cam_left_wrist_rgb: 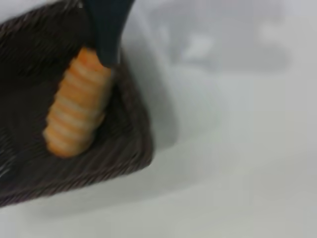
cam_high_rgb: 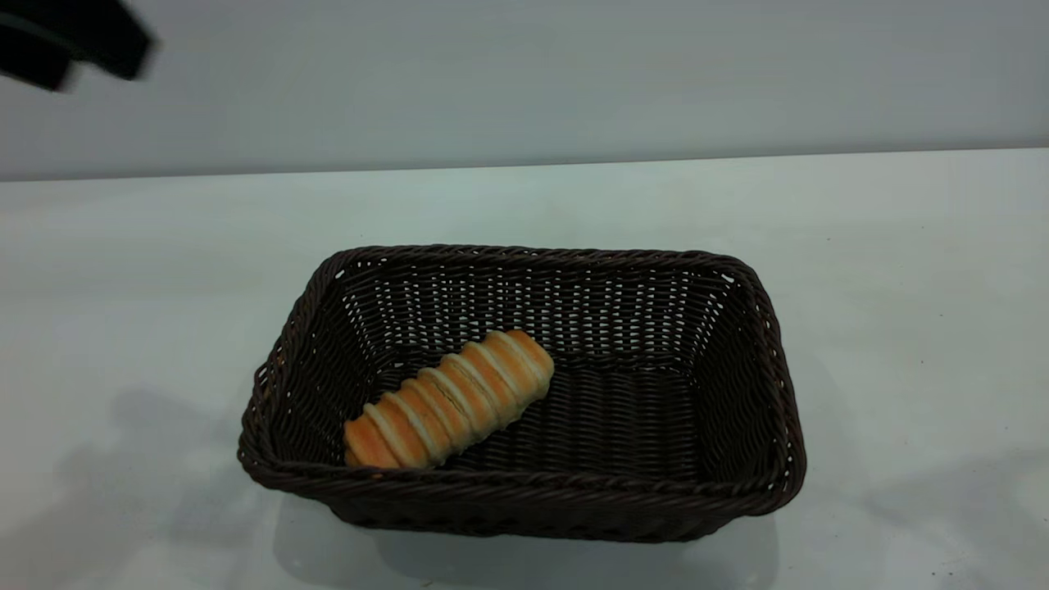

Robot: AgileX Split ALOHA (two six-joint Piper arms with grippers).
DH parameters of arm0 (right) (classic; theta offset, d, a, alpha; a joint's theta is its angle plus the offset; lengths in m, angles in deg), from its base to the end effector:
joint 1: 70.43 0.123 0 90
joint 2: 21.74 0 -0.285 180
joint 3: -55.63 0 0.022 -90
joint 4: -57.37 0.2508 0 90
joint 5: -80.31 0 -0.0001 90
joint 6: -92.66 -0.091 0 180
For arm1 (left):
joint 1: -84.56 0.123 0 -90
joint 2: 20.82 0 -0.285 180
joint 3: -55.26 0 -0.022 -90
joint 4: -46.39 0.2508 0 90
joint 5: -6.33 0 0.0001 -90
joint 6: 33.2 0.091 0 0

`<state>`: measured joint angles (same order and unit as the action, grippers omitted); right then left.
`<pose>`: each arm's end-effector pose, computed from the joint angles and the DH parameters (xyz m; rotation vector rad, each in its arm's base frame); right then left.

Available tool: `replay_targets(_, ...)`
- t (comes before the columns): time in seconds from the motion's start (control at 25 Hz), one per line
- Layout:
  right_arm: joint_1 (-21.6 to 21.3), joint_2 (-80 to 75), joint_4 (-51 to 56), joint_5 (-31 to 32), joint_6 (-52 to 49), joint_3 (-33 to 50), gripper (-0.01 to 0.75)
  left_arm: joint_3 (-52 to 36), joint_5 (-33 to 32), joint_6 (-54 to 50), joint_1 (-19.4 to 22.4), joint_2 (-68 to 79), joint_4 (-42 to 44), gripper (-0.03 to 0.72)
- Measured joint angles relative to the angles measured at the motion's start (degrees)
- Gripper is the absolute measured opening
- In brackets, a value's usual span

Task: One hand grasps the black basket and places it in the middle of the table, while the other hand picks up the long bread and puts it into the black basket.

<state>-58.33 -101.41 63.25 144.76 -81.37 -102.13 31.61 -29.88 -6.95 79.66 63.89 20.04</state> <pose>0.2136 0.0544 0.2851 -0.4085 2.8761 0.1606 0.2701 -0.0471 0.2798 0.3139 2.4367 -0.3307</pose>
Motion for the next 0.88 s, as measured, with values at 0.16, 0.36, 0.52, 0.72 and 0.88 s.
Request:
replay_targets(0.16, 0.00, 0.00, -0.24, -0.01, 0.16, 0.00, 0.479, 0.48, -7.94, -12.67, 0.00, -5.21, 15.42, 0.582)
replay_targets(0.36, 0.00, 0.00, -1.14, 0.27, 0.16, 0.00, 0.479, 1.94, -16.74, -21.17, 0.00, -10.04, 26.35, 0.582)
replay_targets(0.52, 0.00, 1.98, -2.25, 1.40, 0.16, 0.00, 0.479, 1.96, -23.64, -22.73, 0.00, -14.13, 29.37, 0.582)
replay_targets(0.72, 0.00, 10.32, -2.27, 3.57, 0.16, 0.00, 0.479, 1.96, -26.64, -24.02, 0.00, -21.11, 30.22, 0.583)
replay_targets(0.88, 0.00, 18.56, -2.32, 6.13, 0.11, 0.00, 0.479, 1.96, -28.30, -24.06, 0.00, -27.95, 30.53, 0.584)
